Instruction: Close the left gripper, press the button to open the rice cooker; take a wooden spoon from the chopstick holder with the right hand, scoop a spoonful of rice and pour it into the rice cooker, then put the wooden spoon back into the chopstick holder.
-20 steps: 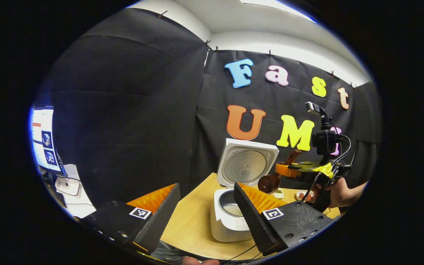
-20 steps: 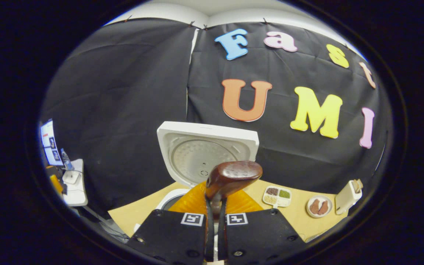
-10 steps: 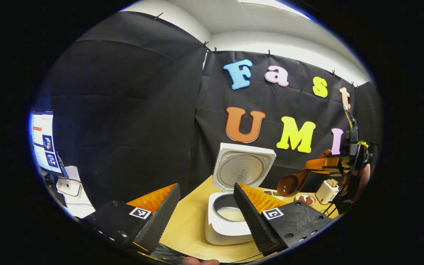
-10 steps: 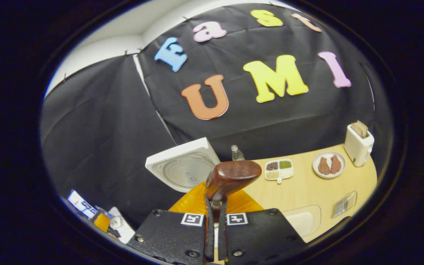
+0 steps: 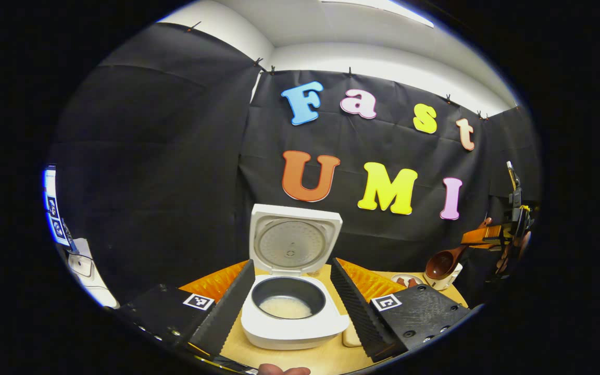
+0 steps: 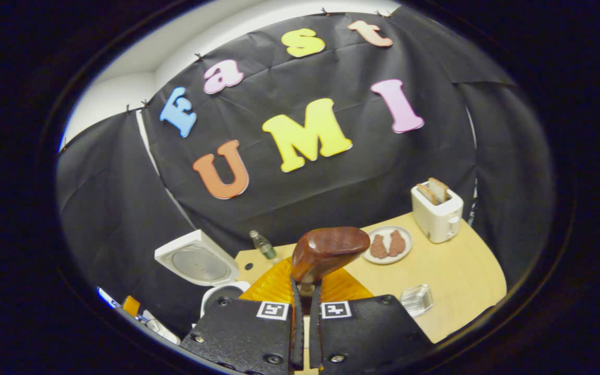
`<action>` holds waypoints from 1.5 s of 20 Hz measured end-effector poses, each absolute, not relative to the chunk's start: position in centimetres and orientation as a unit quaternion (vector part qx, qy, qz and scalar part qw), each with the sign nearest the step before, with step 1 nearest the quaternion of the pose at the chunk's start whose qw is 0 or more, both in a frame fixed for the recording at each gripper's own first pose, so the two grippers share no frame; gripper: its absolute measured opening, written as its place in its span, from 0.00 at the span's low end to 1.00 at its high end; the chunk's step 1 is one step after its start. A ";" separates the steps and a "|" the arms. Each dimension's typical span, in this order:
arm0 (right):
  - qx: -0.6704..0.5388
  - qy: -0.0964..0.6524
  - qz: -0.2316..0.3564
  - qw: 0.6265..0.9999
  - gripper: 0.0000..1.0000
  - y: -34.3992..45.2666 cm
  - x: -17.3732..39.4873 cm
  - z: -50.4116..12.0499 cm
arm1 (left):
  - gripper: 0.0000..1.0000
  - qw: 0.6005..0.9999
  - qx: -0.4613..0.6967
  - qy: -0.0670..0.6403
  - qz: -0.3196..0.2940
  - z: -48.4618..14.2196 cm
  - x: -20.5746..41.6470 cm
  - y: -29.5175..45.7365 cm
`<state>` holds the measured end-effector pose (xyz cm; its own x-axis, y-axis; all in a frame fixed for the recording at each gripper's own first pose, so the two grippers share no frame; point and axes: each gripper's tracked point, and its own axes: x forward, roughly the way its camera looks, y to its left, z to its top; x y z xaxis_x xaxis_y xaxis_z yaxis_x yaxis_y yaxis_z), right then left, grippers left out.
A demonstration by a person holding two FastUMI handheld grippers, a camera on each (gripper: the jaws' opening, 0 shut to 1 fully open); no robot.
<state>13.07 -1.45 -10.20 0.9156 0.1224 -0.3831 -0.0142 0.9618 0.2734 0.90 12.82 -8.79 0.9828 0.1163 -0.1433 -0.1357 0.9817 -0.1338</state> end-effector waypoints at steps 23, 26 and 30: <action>0.117 0.318 -0.052 0.939 0.10 -19.1 14.6 -29.3 | 0.94 0.991 -0.037 0.122 0.049 -9.2 4.9 3.8; 0.112 0.328 -0.046 0.937 0.10 -19.2 14.9 -31.7 | 0.94 0.990 -0.032 0.129 0.054 -9.3 5.0 3.4; 0.104 0.330 -0.032 0.938 0.12 -18.6 15.5 -33.8 | 0.94 0.989 -0.024 0.134 0.065 -9.1 5.0 3.7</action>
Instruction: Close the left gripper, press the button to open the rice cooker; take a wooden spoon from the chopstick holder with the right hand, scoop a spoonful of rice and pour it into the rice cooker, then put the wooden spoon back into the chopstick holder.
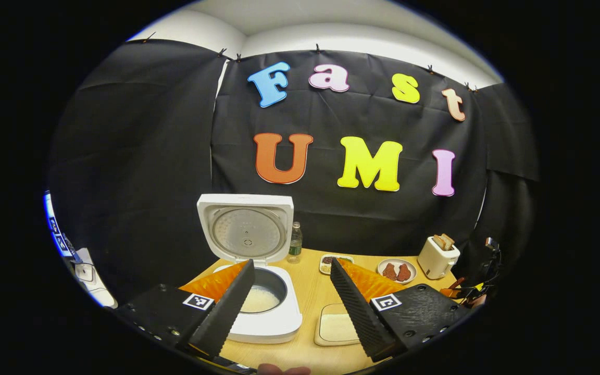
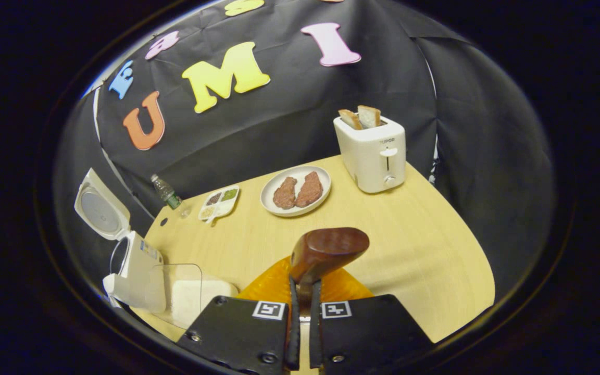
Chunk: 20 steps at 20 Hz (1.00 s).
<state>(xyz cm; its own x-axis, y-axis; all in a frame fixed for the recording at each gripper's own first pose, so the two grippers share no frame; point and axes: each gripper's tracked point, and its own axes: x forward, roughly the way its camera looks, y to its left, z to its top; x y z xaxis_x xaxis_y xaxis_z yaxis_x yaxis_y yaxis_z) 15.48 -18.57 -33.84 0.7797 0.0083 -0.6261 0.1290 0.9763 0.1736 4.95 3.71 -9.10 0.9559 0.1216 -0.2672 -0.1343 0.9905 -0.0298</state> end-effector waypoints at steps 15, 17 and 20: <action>0.076 0.280 -0.081 0.953 0.81 -21.8 14.2 -28.6 | 0.94 0.994 -0.008 0.089 0.068 -3.9 6.8 6.5; 0.059 0.248 -0.096 0.962 0.77 -22.9 13.8 -25.3 | 0.94 0.994 -0.002 0.076 0.073 -2.0 7.8 8.0; 0.027 0.198 -0.106 0.974 0.82 -23.6 12.6 -19.9 | 0.94 0.994 -0.009 0.067 0.085 0.4 10.3 10.1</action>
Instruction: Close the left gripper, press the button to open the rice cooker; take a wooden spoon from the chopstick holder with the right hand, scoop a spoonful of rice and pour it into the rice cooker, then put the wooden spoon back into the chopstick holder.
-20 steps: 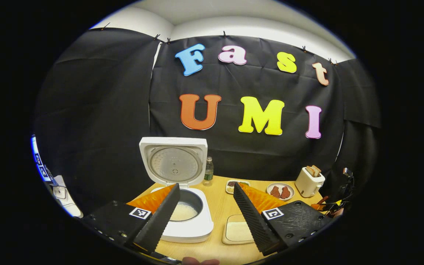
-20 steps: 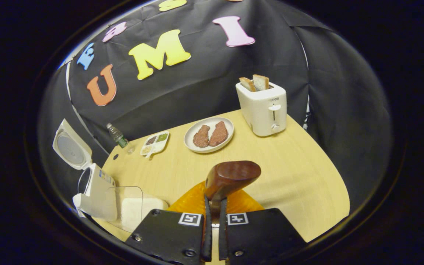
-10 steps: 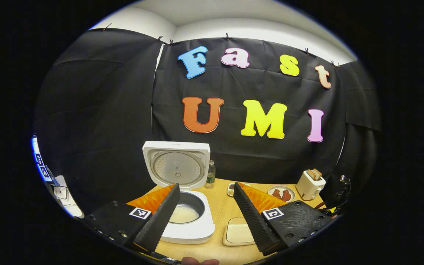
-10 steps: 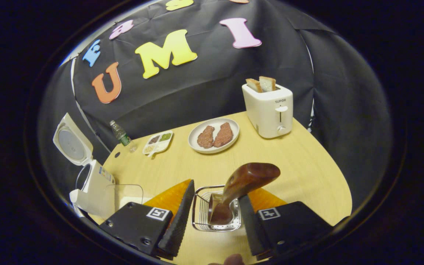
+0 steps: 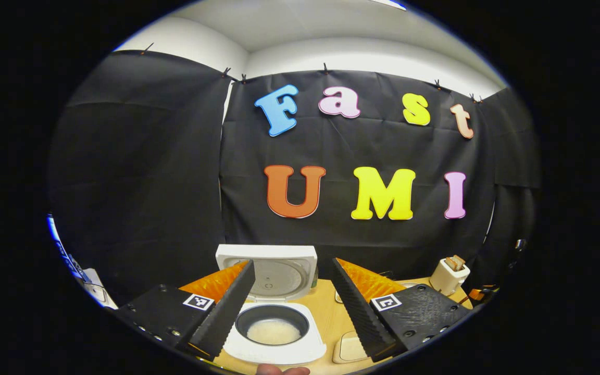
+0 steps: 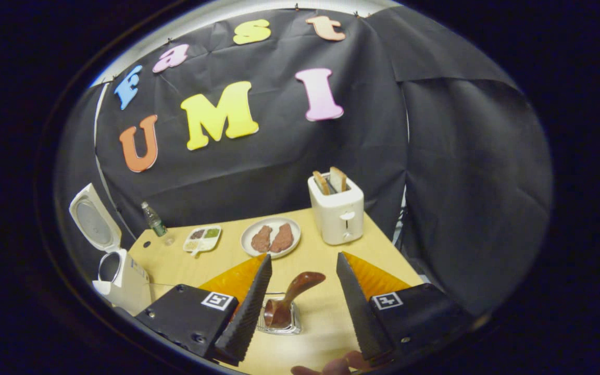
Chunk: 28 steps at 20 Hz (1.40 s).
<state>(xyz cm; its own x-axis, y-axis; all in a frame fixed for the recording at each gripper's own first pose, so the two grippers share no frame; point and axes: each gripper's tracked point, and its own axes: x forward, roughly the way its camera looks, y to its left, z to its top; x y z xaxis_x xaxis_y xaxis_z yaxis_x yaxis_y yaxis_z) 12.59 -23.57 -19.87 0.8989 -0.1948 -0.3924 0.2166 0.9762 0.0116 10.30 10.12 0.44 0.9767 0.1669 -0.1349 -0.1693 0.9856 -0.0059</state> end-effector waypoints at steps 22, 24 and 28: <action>-0.032 0.145 -0.191 0.970 1.00 -24.9 1.5 -11.5 | 0.95 0.942 -0.076 0.313 0.095 -8.7 28.7 18.5; -0.035 0.143 -0.183 0.972 1.00 -23.9 1.8 -11.4 | 0.95 0.935 -0.078 0.331 0.098 -9.7 28.2 18.9; -0.046 0.146 -0.166 0.974 1.00 -22.4 2.6 -11.6 | 0.97 0.928 -0.073 0.352 0.098 -10.4 27.1 18.3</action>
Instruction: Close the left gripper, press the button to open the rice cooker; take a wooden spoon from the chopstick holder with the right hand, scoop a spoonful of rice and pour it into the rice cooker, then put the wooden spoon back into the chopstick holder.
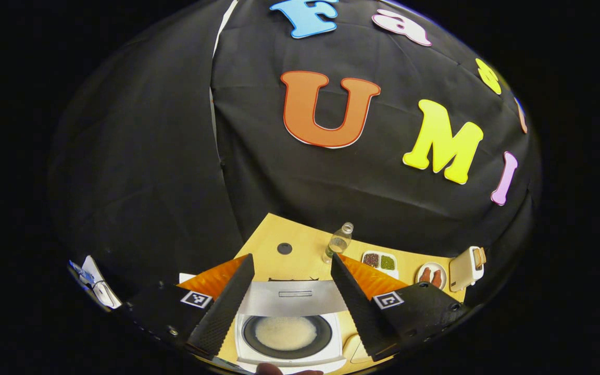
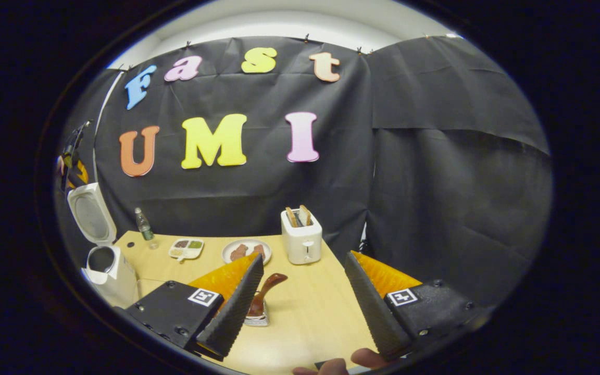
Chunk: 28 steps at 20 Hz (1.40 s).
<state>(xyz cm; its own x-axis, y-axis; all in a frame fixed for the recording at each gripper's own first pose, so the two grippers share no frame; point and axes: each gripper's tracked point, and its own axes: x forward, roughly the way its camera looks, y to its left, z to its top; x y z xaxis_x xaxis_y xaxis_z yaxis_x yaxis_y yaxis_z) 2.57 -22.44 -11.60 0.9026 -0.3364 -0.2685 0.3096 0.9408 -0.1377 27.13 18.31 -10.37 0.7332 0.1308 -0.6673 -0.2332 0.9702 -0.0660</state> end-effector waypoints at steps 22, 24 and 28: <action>-0.069 0.207 0.009 0.976 0.99 -10.7 4.0 -15.7 | 0.96 0.844 -0.143 0.509 0.084 -23.4 10.2 12.4; -0.067 0.213 0.026 0.974 1.00 -9.6 3.7 -16.2 | 0.96 0.840 -0.138 0.518 0.084 -24.5 9.7 12.3; -0.077 0.228 0.058 0.969 1.00 -7.7 3.1 -17.5 | 0.96 0.826 -0.137 0.540 0.086 -26.5 9.0 12.1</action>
<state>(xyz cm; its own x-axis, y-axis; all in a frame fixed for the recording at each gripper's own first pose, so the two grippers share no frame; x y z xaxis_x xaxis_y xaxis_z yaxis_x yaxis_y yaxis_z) 3.13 -7.66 -17.54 0.8897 0.0766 -0.4501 -0.1465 0.9816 -0.1224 8.97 12.11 -26.51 0.4019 -0.0061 -0.9157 -0.2890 0.9480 -0.1331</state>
